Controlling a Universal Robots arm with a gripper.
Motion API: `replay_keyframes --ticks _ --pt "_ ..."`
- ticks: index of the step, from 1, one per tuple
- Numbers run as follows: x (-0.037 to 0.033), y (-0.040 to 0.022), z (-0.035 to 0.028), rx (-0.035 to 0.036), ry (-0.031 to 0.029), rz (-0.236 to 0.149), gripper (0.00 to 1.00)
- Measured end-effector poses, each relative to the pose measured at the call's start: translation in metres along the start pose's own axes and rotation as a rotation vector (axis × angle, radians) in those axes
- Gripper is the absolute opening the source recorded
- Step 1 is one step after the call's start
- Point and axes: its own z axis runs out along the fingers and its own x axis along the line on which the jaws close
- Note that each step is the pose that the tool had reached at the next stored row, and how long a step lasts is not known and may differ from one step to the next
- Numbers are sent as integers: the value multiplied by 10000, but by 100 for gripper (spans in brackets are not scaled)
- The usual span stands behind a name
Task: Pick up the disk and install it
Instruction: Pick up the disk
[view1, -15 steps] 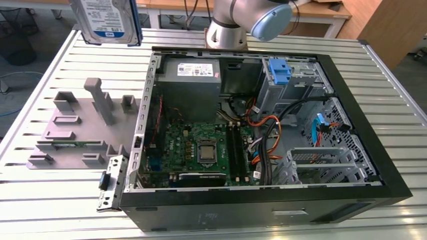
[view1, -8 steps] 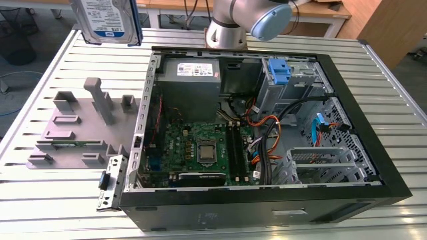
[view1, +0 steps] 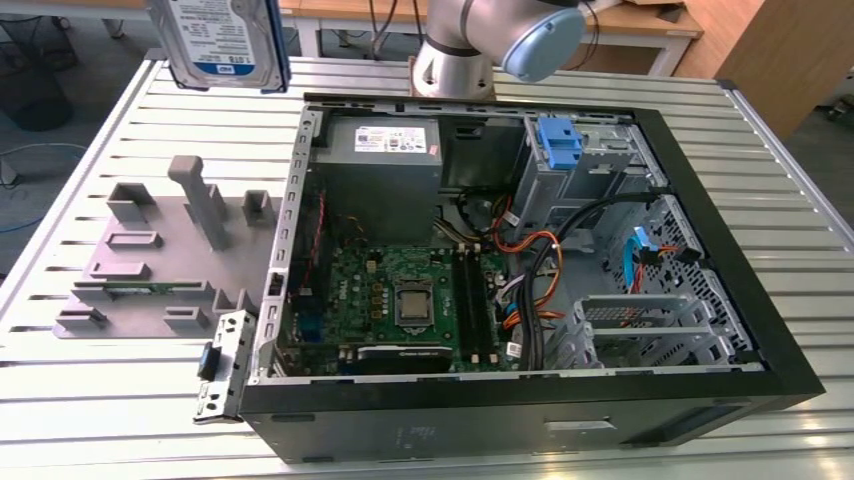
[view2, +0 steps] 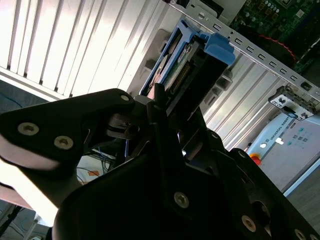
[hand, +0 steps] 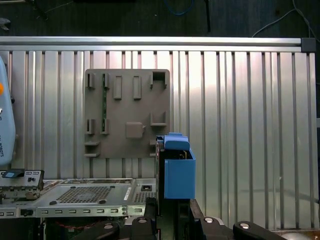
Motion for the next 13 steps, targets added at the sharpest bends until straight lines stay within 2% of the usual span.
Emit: replay_keyframes --ticks 13 --pt "-4 -122 -2 0 0 1 35"
